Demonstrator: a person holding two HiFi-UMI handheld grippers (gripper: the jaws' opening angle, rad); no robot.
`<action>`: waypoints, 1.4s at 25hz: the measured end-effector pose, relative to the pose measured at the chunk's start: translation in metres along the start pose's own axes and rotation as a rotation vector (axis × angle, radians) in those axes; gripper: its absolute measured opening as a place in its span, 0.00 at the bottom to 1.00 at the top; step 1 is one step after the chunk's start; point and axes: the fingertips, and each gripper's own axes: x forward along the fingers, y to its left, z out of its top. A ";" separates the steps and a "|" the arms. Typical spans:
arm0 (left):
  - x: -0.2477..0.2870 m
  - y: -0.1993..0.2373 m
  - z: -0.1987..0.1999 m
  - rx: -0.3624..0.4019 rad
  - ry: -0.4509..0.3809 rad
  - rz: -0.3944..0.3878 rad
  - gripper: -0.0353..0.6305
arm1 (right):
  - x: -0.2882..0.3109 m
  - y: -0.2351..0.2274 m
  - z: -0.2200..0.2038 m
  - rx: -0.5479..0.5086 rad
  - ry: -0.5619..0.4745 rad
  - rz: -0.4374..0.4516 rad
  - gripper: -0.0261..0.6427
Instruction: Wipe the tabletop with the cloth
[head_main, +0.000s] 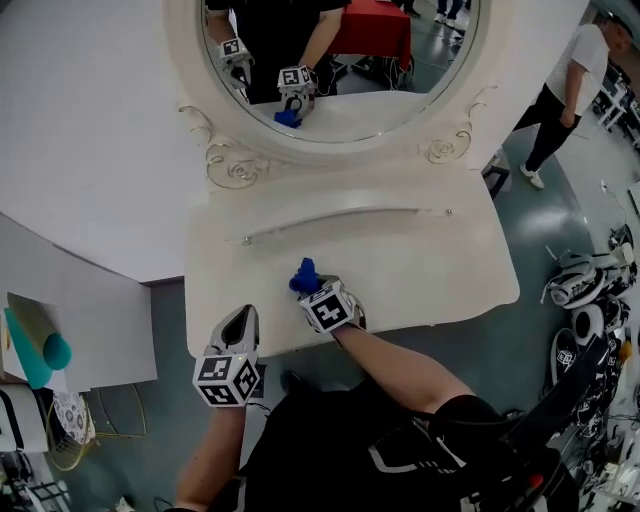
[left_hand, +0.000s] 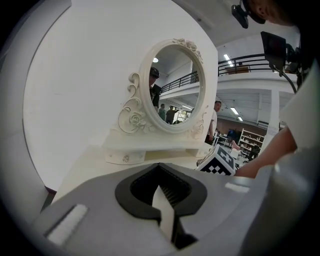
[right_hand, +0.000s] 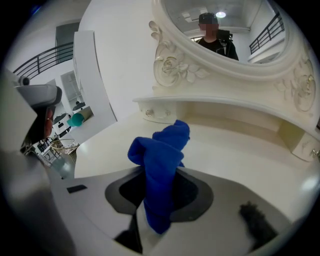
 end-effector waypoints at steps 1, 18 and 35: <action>0.004 -0.005 0.001 0.005 0.001 -0.007 0.07 | -0.004 -0.006 -0.003 0.007 -0.001 -0.006 0.23; 0.060 -0.097 0.009 0.064 0.032 -0.116 0.07 | -0.060 -0.100 -0.044 0.110 -0.011 -0.089 0.23; 0.110 -0.181 0.017 0.108 0.041 -0.208 0.07 | -0.118 -0.187 -0.091 0.176 -0.025 -0.179 0.23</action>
